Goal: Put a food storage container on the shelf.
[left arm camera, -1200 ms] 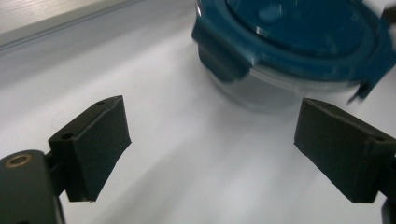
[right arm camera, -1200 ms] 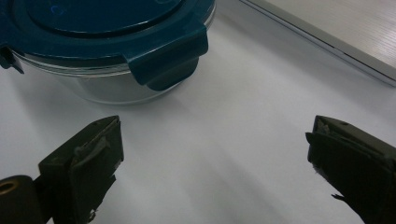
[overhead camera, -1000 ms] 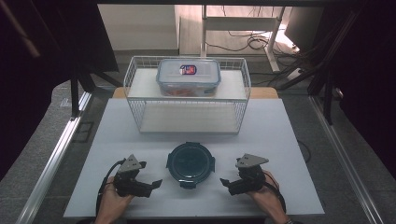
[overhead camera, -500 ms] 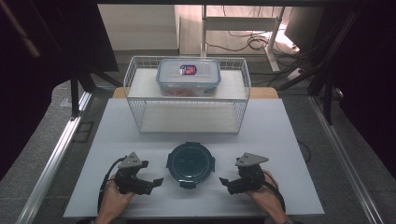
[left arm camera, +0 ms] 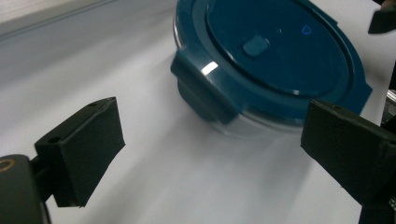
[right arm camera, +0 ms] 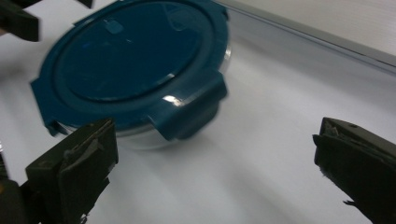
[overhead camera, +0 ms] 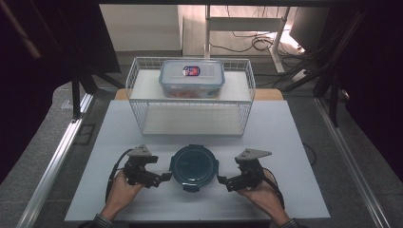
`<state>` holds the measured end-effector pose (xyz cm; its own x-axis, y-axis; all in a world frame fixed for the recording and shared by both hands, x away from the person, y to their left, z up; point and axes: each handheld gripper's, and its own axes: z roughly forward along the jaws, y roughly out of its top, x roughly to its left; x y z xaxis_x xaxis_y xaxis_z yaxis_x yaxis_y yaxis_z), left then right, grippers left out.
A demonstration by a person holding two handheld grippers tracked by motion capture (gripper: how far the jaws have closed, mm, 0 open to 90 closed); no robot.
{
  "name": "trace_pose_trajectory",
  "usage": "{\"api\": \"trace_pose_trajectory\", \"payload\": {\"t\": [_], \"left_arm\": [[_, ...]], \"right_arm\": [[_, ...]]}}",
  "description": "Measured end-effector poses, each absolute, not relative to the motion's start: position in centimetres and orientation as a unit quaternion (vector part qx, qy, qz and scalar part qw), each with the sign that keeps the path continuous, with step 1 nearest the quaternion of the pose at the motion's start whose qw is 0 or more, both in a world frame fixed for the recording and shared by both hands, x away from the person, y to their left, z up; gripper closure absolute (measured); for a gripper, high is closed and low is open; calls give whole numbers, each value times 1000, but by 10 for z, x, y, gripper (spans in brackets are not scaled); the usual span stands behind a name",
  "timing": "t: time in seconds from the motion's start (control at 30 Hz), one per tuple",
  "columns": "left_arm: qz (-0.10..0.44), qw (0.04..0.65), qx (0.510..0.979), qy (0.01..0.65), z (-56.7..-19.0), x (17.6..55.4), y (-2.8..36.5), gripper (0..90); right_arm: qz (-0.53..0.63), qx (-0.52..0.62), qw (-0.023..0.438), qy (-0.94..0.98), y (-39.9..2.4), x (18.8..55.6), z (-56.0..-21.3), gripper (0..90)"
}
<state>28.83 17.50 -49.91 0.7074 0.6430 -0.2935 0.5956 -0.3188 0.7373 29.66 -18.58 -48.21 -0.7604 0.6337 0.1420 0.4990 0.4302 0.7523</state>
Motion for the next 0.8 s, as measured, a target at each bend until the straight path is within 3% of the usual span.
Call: {"api": "trace_pose_trajectory", "payload": {"t": [0.4, 0.5, 0.57, 0.67, 0.77, 0.8], "left_arm": [[-60, 454, 812, 362, -505, 323, 155, 53], [-89, 452, 811, 361, -512, 321, 160, 130], [-116, 449, 806, 367, -516, 319, 162, 209], [-123, 451, 798, 380, -516, 316, 165, 237], [-127, 465, 786, 386, -515, 310, 172, 334], [-122, 467, 782, 395, -514, 304, 174, 363]], "right_arm": [[400, 340, 22, 851, -152, 320, -481, 61], [391, 355, -8, 849, -154, 323, -491, 64], [399, 369, -41, 838, -159, 325, -495, 117], [404, 374, -74, 831, -162, 324, -494, 218], [395, 377, -66, 835, -162, 319, -491, 275], [406, 383, -60, 827, -167, 317, -487, 388]]}}
